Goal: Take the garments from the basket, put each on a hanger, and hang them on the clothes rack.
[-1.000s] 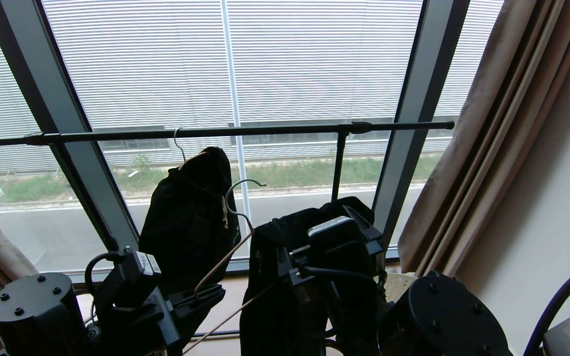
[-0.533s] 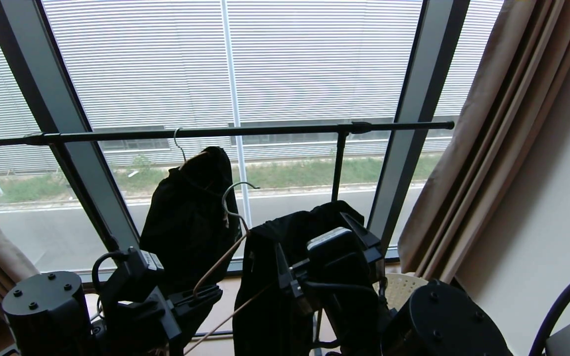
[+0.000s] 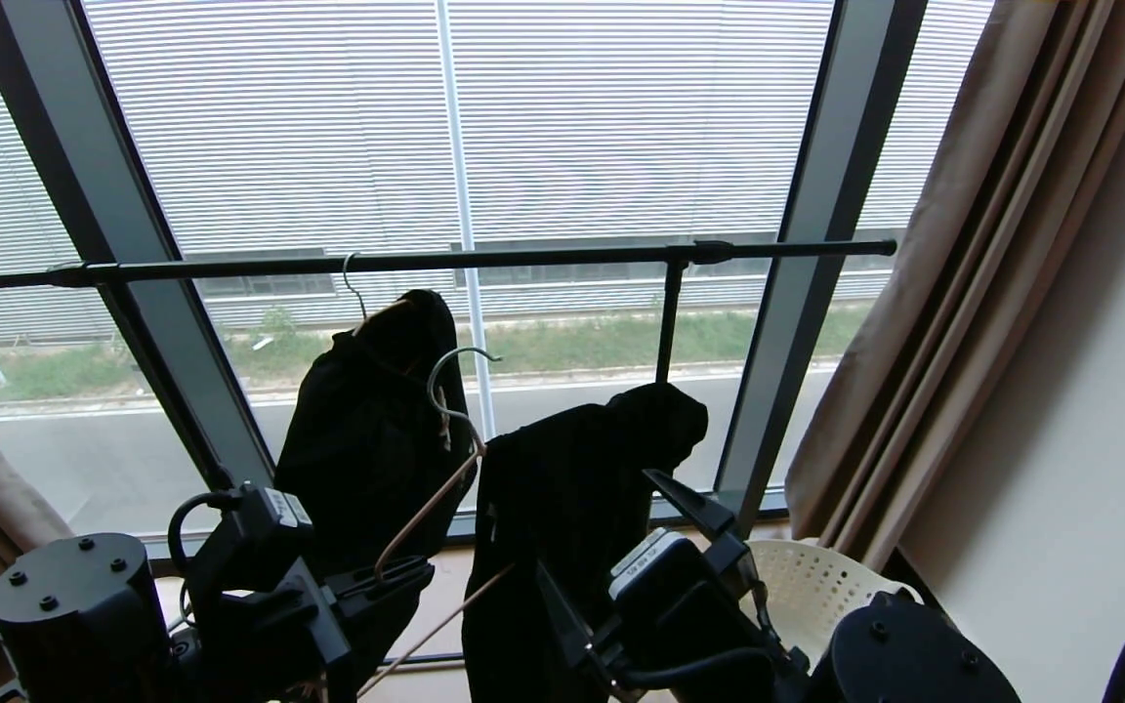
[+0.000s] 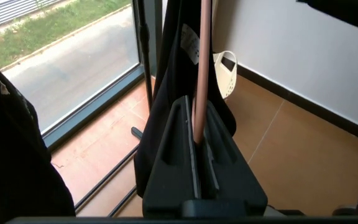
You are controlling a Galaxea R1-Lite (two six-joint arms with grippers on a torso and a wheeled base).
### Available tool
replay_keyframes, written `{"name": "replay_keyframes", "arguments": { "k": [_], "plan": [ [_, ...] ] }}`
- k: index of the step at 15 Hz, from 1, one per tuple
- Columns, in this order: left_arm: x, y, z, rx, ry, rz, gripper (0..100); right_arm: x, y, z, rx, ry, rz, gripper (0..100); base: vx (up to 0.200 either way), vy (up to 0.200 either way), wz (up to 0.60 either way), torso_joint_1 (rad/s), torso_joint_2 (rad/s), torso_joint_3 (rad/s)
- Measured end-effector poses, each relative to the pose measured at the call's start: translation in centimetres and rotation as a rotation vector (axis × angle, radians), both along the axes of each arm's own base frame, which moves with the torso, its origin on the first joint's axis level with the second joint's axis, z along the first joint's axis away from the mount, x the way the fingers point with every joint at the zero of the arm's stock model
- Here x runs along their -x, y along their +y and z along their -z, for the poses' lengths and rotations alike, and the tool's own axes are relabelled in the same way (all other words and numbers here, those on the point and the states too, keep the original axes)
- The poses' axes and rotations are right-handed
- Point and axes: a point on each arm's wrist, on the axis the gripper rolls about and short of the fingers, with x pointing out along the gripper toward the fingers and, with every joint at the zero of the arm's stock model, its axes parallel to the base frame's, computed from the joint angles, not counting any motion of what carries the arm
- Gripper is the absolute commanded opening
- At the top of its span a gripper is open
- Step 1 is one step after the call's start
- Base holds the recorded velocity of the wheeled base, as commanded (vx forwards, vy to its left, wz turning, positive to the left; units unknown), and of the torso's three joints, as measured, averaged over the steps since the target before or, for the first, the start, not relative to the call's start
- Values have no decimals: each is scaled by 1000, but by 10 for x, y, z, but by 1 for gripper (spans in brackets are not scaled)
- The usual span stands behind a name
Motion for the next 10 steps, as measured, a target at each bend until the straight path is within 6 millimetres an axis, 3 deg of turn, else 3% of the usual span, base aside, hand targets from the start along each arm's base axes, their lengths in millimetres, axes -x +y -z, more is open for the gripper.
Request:
{"name": "replay_keyframes", "arguments": {
  "k": [3,7,10],
  "plan": [
    [1,0,-3,3,-15,5,0,-13,-31,-4,99,87,-93,100,0,0,0,0,0,0],
    [2,0,-4,3,-22,11,0,-32,-100,-14,273,392,-322,100,0,0,0,0,0,0],
    [2,0,-4,1,-31,46,0,-57,-135,-48,395,423,-407,100,0,0,0,0,0,0]
  ]
}}
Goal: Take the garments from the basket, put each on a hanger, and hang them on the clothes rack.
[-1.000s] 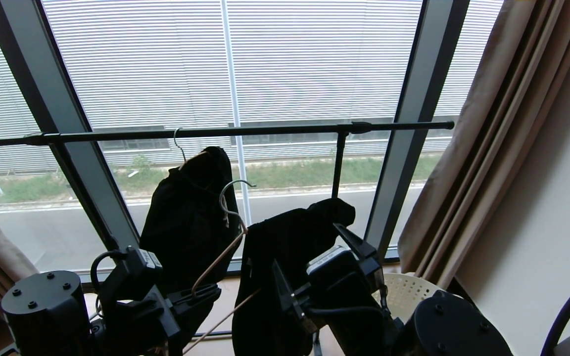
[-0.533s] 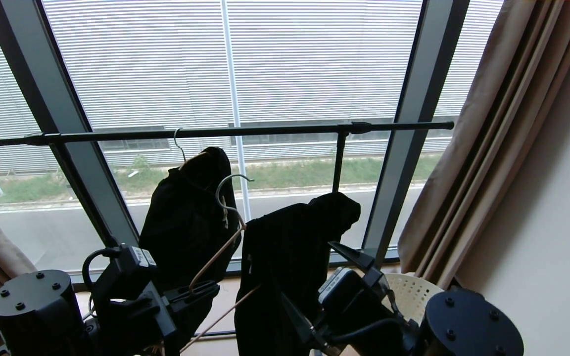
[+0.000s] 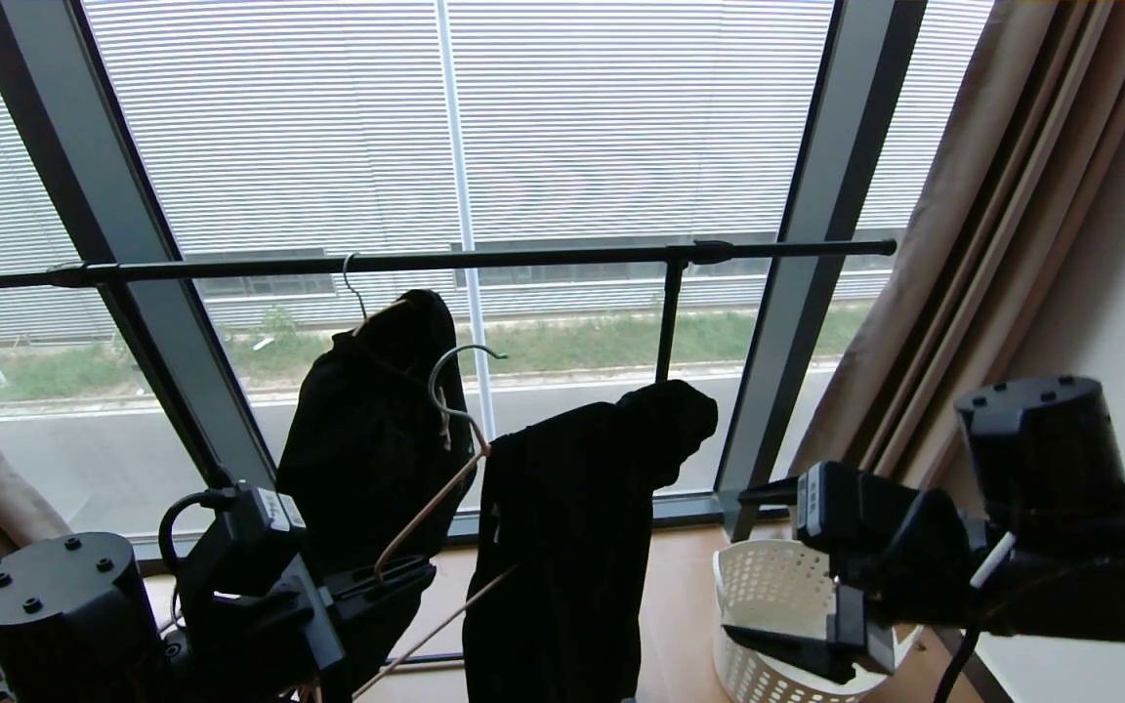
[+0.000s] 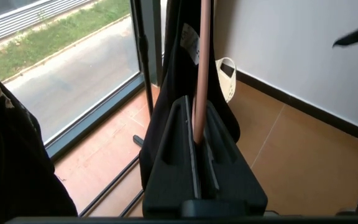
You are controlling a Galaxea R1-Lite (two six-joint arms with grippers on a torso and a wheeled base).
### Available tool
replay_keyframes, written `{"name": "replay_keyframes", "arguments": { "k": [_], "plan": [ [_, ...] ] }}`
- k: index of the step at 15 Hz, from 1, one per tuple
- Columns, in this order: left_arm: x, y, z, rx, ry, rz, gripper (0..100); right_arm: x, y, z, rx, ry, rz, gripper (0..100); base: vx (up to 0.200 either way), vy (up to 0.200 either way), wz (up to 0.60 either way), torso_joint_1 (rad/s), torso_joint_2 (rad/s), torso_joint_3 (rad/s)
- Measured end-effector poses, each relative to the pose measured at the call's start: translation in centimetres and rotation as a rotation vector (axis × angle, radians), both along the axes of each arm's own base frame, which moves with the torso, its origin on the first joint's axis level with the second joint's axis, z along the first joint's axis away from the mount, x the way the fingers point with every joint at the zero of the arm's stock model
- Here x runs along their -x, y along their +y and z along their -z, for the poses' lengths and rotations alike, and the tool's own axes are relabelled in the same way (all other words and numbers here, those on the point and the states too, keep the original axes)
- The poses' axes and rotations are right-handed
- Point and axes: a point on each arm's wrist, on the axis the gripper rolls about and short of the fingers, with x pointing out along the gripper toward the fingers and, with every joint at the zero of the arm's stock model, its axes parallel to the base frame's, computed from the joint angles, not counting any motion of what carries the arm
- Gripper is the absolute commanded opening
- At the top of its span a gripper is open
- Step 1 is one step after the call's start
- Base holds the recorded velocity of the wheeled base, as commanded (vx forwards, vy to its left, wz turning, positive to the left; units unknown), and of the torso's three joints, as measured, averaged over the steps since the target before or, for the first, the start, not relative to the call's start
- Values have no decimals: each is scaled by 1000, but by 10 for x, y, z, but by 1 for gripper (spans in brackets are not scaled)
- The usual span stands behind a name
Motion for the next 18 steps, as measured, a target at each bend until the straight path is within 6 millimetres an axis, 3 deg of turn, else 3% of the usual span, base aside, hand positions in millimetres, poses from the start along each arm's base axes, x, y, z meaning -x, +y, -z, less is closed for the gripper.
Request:
{"name": "replay_keyframes", "arguments": {
  "k": [4,6,8,13,18],
  "plan": [
    [1,0,1,-43,-50,71,0,-23,-18,-59,154,31,-127,100,0,0,0,0,0,0],
    [2,0,3,-63,-58,115,0,-38,-16,-81,183,44,-163,100,0,0,0,0,0,0],
    [3,0,5,-76,-40,126,0,-51,-4,-91,196,54,-204,100,0,0,0,0,0,0],
    [4,-3,5,-76,-42,141,0,-64,41,-79,212,107,-314,100,0,0,0,0,0,0],
    [6,-5,3,-72,-51,152,0,-80,68,-70,215,124,-349,100,0,0,0,0,0,0]
  ]
}}
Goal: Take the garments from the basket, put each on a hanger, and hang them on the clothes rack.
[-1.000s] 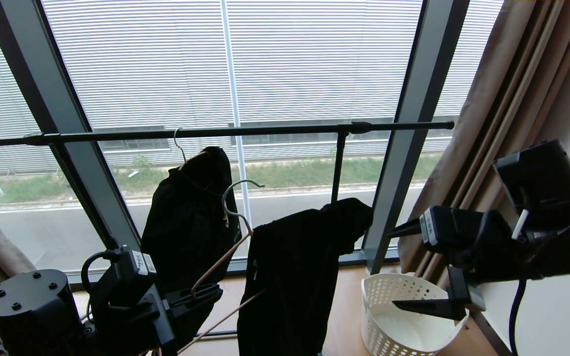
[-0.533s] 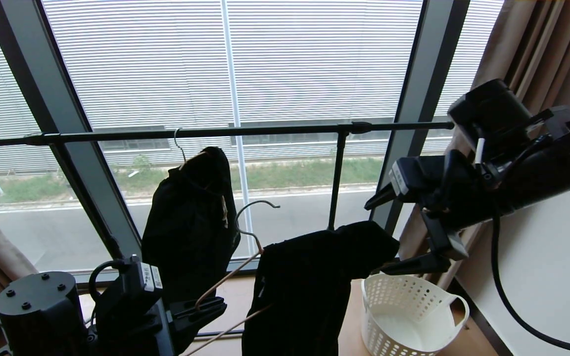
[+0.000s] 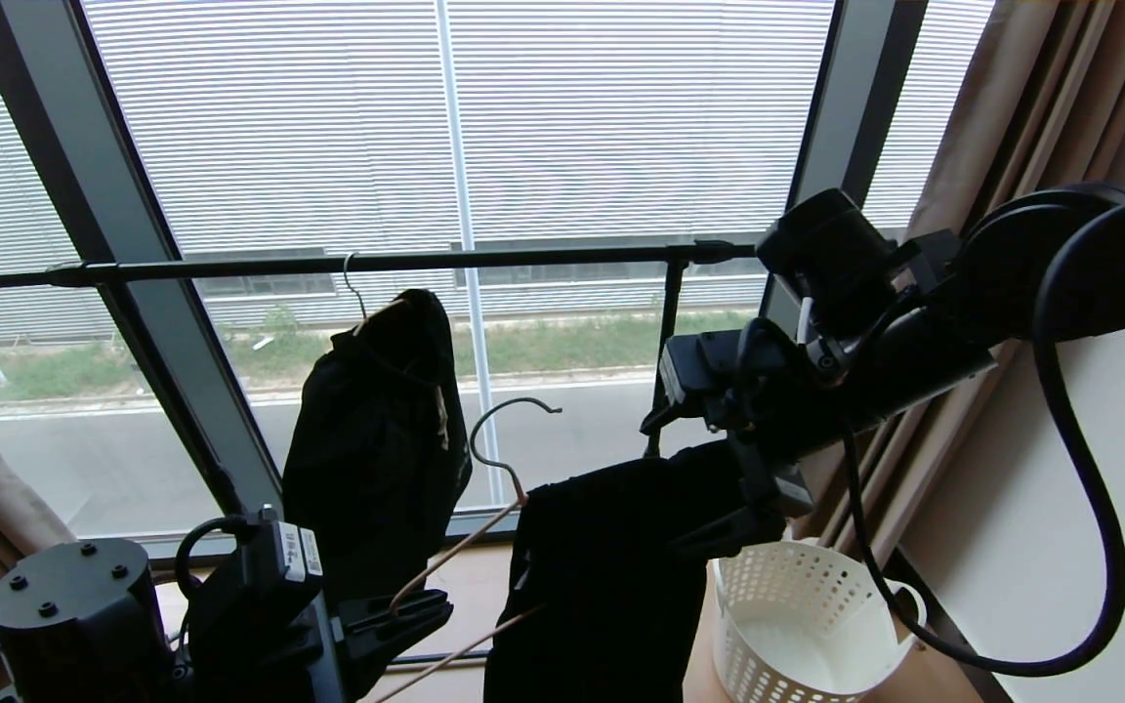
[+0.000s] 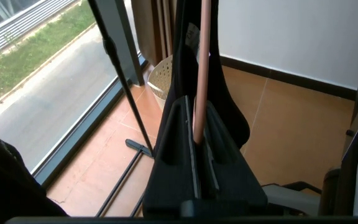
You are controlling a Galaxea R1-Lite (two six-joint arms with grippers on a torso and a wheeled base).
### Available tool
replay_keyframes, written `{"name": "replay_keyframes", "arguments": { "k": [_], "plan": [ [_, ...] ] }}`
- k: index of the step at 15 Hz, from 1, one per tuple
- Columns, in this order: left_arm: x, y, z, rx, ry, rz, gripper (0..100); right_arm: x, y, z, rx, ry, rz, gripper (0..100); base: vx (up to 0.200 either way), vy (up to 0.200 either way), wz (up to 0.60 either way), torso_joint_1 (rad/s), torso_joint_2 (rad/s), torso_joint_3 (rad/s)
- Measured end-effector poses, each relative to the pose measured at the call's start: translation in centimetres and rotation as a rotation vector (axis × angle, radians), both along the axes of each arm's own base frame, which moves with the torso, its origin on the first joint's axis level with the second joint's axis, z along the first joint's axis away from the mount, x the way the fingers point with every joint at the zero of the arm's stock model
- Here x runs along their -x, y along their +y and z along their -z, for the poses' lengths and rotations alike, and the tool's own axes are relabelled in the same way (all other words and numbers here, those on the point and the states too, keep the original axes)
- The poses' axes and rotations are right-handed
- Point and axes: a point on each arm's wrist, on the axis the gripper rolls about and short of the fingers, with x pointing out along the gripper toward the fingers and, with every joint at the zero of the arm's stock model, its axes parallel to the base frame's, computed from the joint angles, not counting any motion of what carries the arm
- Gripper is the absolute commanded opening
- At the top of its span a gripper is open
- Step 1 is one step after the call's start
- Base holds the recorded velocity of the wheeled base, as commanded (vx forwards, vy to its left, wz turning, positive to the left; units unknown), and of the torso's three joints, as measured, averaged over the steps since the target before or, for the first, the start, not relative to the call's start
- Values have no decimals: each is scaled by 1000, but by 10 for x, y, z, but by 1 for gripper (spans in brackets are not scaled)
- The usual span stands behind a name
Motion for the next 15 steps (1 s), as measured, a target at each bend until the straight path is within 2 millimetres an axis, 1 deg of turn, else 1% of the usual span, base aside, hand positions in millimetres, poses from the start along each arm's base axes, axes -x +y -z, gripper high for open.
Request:
{"name": "replay_keyframes", "arguments": {
  "k": [5,8,11,12,15],
  "plan": [
    [3,-3,-3,6,-12,19,0,-9,21,14,11,27,-24,100,0,0,0,0,0,0],
    [3,-3,-3,7,-14,19,0,-14,27,21,21,39,-26,100,0,0,0,0,0,0],
    [3,-3,-3,8,-13,19,0,-17,29,24,22,45,-23,100,0,0,0,0,0,0],
    [3,-3,-3,8,-13,19,0,-16,30,24,24,50,-24,0,0,0,0,0,0,0],
    [3,-3,-3,8,-14,19,0,-13,33,25,23,58,-26,0,0,0,0,0,0,0]
  ]
}}
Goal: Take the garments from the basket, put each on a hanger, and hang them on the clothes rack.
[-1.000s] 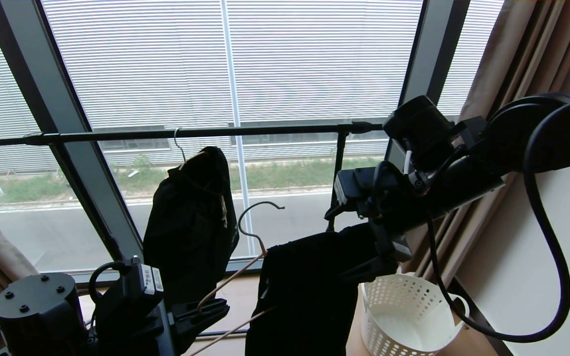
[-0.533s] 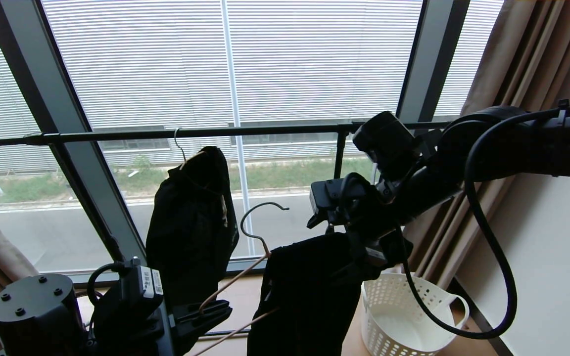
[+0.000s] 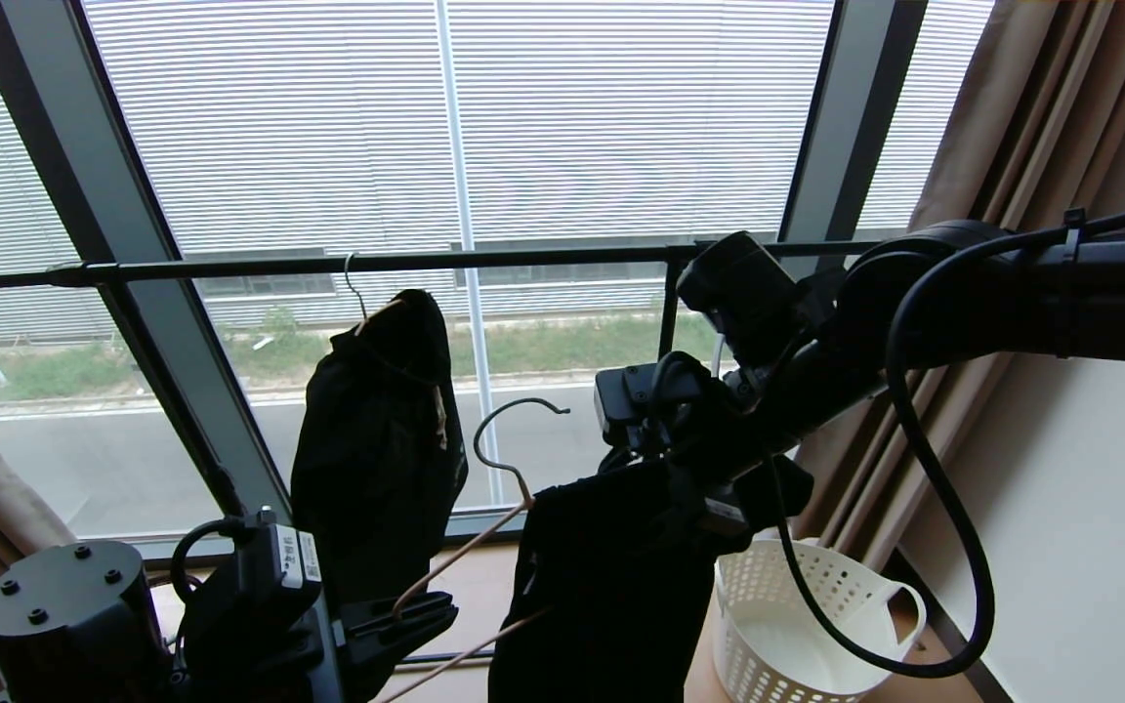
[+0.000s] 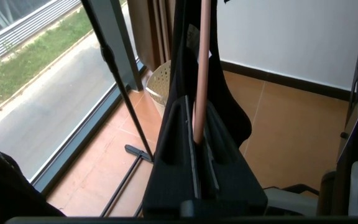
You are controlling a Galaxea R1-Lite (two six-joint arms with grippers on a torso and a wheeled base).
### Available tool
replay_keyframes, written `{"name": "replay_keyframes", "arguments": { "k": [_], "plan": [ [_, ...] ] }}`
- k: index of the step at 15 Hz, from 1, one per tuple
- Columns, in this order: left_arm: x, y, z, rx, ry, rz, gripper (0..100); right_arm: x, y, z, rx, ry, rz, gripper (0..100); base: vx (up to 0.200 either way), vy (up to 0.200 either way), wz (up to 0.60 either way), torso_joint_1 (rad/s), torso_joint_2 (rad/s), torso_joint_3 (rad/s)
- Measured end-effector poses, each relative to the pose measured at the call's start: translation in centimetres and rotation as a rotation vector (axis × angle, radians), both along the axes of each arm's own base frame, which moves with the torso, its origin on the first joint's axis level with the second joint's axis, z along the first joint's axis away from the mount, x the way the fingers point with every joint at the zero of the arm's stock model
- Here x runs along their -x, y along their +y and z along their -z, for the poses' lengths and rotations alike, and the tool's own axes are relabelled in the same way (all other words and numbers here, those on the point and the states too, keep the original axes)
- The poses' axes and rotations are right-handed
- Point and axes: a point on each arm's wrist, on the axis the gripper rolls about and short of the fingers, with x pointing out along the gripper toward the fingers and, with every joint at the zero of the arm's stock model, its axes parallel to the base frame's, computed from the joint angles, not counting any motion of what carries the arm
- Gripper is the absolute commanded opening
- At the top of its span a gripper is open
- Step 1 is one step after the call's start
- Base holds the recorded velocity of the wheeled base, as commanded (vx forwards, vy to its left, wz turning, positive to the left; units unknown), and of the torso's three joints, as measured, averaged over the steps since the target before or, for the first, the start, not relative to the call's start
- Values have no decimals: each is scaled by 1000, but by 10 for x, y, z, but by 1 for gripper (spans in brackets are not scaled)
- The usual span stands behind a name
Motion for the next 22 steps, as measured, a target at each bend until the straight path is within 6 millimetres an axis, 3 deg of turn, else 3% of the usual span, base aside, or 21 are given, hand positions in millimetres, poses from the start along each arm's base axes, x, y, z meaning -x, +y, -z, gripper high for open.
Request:
{"name": "replay_keyframes", "arguments": {
  "k": [10,11,22],
  "plan": [
    [-1,0,0,-1,-1,-3,0,2,-1,-2,-1,-2,-2,0,0,0,0,0,0,0],
    [-1,0,0,-1,-1,-3,100,3,-1,-3,-3,-5,-2,0,0,0,0,0,0,0],
    [-4,4,-6,79,36,-50,100,11,-7,-8,-3,-7,2,0,0,0,0,0,0,0]
  ]
}}
